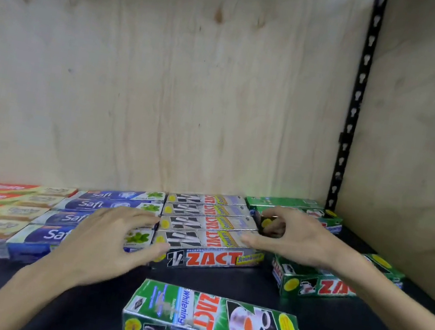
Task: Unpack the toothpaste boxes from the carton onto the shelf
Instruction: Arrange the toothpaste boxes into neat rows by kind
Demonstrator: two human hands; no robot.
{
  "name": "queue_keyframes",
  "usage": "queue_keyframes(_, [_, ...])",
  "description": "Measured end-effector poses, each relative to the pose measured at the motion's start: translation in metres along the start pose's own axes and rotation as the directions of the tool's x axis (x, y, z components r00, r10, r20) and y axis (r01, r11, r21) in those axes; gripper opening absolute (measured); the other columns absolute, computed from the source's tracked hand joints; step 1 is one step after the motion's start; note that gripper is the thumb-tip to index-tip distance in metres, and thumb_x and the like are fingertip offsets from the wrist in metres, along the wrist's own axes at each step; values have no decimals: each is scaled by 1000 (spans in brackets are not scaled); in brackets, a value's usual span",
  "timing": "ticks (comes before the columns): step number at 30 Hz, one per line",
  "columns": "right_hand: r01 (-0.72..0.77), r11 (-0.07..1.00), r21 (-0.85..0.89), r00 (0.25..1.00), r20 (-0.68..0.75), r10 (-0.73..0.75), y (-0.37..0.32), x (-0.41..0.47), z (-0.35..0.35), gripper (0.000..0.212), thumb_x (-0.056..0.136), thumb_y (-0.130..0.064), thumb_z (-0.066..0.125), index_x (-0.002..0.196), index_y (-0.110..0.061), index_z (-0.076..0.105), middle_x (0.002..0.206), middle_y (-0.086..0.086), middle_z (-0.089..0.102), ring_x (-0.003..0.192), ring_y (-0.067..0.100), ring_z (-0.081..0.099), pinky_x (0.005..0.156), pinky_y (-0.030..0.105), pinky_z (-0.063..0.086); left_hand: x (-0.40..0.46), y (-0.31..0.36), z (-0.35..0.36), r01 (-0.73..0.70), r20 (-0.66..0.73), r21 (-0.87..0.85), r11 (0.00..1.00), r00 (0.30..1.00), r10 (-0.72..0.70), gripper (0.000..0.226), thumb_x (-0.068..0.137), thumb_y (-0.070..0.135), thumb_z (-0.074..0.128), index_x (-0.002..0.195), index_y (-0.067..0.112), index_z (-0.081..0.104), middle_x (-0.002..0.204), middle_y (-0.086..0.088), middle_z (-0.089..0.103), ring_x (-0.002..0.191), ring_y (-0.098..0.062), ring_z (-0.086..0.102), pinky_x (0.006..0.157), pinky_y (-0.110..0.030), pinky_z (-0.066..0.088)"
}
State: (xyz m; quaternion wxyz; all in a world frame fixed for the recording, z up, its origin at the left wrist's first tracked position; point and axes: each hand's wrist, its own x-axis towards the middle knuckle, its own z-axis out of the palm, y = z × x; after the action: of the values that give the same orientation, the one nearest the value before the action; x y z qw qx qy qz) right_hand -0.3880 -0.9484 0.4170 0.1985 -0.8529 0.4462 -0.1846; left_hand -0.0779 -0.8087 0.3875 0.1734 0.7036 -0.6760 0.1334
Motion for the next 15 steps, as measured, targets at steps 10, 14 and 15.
queue_keyframes(10, [-128, 971, -200, 935, -351, 51, 75, 47, -20, 74, 84, -78, 48, 136, -24, 55, 135, 3, 61, 129, 28, 48, 105, 45, 41, 114, 83, 25, -112, 115, -201, 973, 984, 137, 66, 89, 71, 48, 138, 28, 56, 138, 13, 60, 124, -9, 56, 105, -36, 46])
queue_keyframes(14, [-257, 927, -273, 909, -395, 136, 105, 76, -35, 39, 100, -48, 46, 121, -18, 59, 128, 11, 65, 120, 33, 57, 99, 40, 44, 171, 111, 50, -115, 160, -237, 965, 975, 156, 51, 98, 49, 56, 137, 17, 57, 134, 0, 64, 121, -17, 60, 104, -36, 48])
queue_keyframes(15, [-295, 907, -301, 910, -379, 170, 109, 83, -37, 35, 101, -45, 42, 117, -18, 58, 125, 10, 66, 118, 33, 57, 94, 38, 42, 183, 115, 57, -85, 177, -243, 966, 976, 130, 50, 98, 48, 57, 136, 16, 57, 131, -2, 65, 119, -19, 62, 103, -37, 48])
